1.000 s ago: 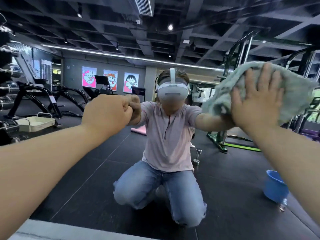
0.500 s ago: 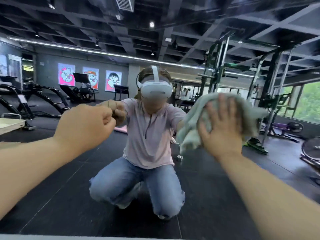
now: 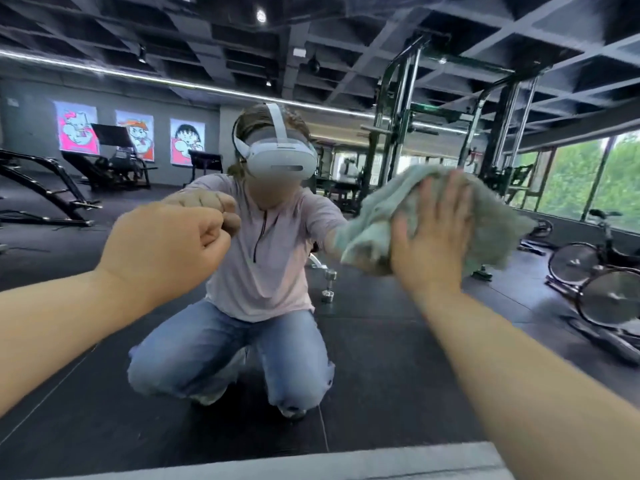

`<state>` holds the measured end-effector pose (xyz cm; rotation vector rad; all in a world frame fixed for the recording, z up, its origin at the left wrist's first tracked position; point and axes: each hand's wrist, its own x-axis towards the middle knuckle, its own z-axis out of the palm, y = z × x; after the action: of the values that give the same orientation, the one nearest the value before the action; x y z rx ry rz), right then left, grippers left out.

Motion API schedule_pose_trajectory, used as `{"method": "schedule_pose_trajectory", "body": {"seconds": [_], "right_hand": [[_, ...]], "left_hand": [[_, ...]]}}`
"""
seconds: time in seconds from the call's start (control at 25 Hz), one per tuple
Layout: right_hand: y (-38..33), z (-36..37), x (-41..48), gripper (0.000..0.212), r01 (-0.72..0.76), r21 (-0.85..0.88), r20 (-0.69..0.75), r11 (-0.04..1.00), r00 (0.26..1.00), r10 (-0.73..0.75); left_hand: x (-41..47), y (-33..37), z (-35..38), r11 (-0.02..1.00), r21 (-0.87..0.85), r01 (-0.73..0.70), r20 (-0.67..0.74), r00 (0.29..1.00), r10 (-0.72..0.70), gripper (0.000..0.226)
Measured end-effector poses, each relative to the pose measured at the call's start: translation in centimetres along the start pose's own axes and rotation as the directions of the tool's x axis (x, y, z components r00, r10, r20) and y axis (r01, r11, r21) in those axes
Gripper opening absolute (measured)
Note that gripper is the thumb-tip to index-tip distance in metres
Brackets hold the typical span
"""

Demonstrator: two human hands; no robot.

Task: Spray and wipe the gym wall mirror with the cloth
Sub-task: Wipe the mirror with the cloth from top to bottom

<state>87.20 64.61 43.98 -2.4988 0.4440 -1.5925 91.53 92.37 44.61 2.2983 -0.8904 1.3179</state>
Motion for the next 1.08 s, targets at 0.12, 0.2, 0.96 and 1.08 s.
{"method": "schedule_pose_trajectory", "body": {"seconds": [0.12,0.2,0.96,1.08], "right_hand": [[-4.2,-1.5,5.9,0.063,-0.201,0.068,-0.097,0.977,0.973,0.207],[-8.8,0.4,4.9,0.064,0.118,0.0,-0.088,0.993,0.989,-0.118],[-14.3,-1.1,7.2,0.055,0.672,0.072,0.195,0.737,0.715,-0.671],[-13.5,-3.4,10.9,0.06,0.22,-0.009,-0.028,0.975,0.975,-0.221]], "left_hand": [[0.7,0.8,0.5,0.998,0.026,-0.051,0.007,0.999,0.051,0.076],[0.7,0.0,0.2,0.999,0.047,-0.007,-0.008,1.0,0.007,0.072],[5.8,-4.6,-8.6,0.997,0.065,0.04,-0.198,0.98,-0.027,0.033],[4.3,-6.1,-8.4,0.994,0.065,0.088,-0.204,0.976,-0.073,0.039]]}}
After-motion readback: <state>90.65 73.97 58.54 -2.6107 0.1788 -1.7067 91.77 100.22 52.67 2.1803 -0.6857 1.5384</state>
